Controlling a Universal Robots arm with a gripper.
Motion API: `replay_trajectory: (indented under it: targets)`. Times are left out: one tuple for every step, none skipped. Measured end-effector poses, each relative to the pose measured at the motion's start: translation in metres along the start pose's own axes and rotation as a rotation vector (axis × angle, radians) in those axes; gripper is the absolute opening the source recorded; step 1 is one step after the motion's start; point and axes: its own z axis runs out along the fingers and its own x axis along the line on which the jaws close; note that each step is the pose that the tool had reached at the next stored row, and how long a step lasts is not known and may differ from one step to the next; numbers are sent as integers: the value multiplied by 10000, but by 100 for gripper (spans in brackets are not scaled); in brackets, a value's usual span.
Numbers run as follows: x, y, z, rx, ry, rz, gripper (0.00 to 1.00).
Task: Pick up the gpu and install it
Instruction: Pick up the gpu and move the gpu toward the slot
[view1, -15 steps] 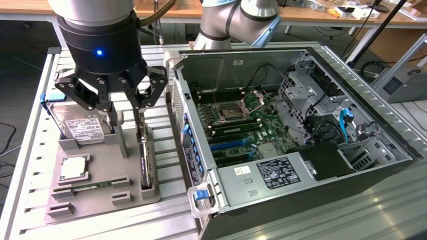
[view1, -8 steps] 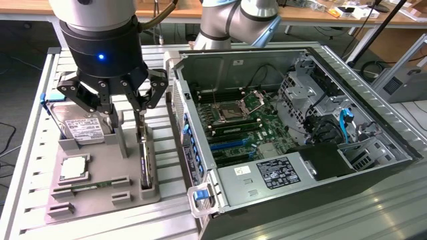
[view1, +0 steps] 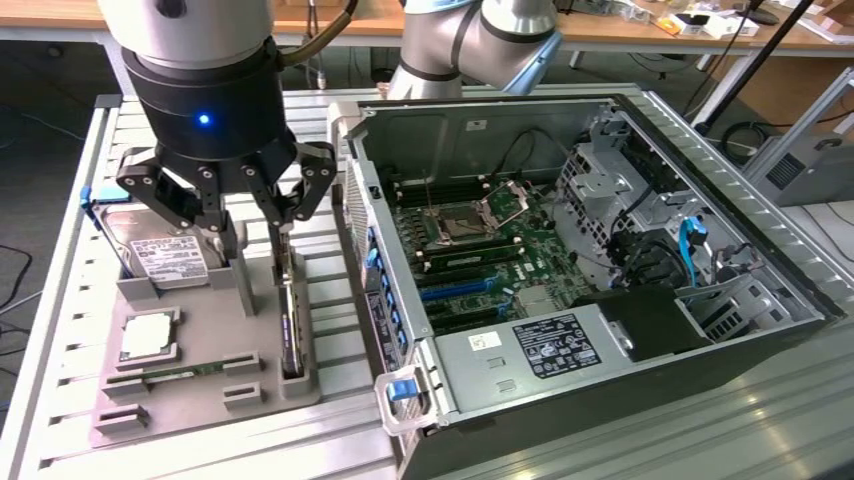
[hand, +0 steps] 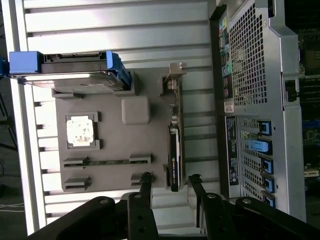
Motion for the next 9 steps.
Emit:
replay_trajectory:
  targets:
    - [0,0,3,0,0,0,42]
    - [0,-1,8,0,0,0,42]
    - [0,-1,13,0,0,0,42]
    - [0,-1,15,0,0,0,42]
    - [0,-1,19,-1,-1,0,42]
    - [0,-2,22,0,0,0,42]
    - [-1,-2,25,1,1,0,42]
    - [0,-2,28,0,0,0,42]
    - [-1,-3,33,-1,0,-1,42]
